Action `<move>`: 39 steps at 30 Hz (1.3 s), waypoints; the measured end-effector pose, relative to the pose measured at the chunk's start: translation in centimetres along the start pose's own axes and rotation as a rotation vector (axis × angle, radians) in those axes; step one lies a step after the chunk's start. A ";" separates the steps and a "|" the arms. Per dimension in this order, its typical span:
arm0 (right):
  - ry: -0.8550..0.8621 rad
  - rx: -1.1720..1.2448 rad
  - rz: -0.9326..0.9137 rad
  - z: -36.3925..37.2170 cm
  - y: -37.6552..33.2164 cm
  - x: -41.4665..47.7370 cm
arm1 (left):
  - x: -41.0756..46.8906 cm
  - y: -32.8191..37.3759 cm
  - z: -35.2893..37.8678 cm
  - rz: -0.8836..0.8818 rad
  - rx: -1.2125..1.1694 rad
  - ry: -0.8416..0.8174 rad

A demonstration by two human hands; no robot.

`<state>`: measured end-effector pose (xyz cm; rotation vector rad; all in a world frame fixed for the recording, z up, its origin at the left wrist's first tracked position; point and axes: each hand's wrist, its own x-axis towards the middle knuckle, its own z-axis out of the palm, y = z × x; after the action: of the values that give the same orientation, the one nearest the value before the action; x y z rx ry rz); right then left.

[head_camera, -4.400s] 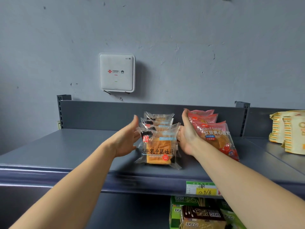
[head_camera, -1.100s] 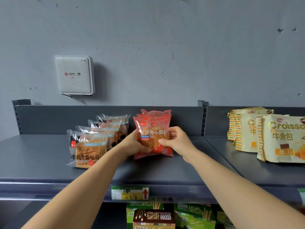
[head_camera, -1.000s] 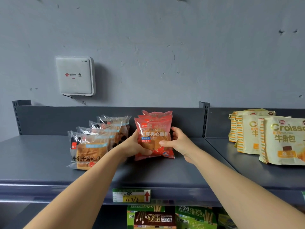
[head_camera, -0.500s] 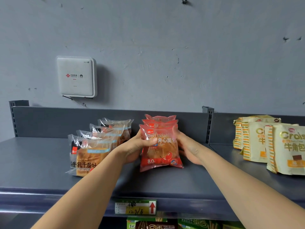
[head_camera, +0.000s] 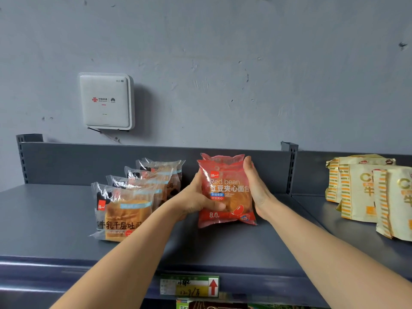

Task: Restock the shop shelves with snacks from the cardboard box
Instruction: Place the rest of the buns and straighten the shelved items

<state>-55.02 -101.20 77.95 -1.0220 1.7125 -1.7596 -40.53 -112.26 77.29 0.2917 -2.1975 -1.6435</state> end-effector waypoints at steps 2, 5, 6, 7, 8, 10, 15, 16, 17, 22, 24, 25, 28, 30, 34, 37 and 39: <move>0.024 -0.034 -0.049 0.6 -0.6 -0.8 | 0.1 -0.2 -0.2 0.026 0.015 0.029; -0.036 -0.078 0.004 0.6 -0.2 -1.0 | -0.1 -0.4 -0.4 0.010 -0.008 0.034; -0.043 -0.086 0.019 0.6 0.1 -0.9 | -0.2 -0.4 -0.5 0.008 -0.014 0.036; -0.047 -0.089 0.032 0.6 0.3 -0.7 | -0.3 -0.4 -0.5 0.006 -0.021 0.034; -0.056 -0.092 0.047 0.6 0.5 -0.6 | -0.3 -0.4 -0.5 0.002 -0.025 0.026; -0.071 -0.091 0.045 0.8 0.4 -1.0 | -0.4 -0.4 -0.4 -0.020 -0.030 0.001; -0.112 -0.067 -0.011 0.5 0.3 -1.7 | -0.2 -0.9 -0.3 -0.110 -0.038 0.001; -0.139 -0.074 -0.011 0.4 0.4 -1.7 | -0.2 -0.9 -0.3 -0.121 -0.018 -0.007; -0.175 -0.081 -0.004 0.3 0.5 -1.7 | -0.3 -0.8 -0.2 -0.129 0.001 -0.019; -0.232 -0.108 0.035 -0.3 0.9 -1.6 | -0.6 -0.3 0.1 -0.153 0.033 -0.051; -0.204 -0.103 0.022 -0.4 0.7 -1.7 | -0.6 -0.3 0.1 -0.129 0.003 -0.033; -0.182 -0.097 0.014 -0.5 0.6 -1.8 | -0.6 -0.2 0.1 -0.117 -0.018 -0.012; -0.113 -0.104 0.010 -1.0 0.2 -2.4 | -0.7 0.7 0.1 -0.079 -0.087 0.068; -0.047 -0.147 0.012 -1.3 -0.3 -2.9 | -0.9 2.0 0.5 -0.054 -0.135 0.166; 0.141 -0.188 -0.025 -2.0 -1.6 -3.8 | -1.3 4.9 1.9 0.078 0.118 0.494; 0.294 -0.269 -0.076 -3.3 -1.8 -4.2 | -1.0 5.8 2.1 0.241 0.462 0.656; 0.371 -0.329 -0.103 -4.4 -1.9 -4.7 | -0.6 6.2 2.4 0.313 0.619 0.664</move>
<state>-55.25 -94.63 79.22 -0.9720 2.2749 -1.8609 -40.63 -108.11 82.54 0.5325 -2.0112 -0.5479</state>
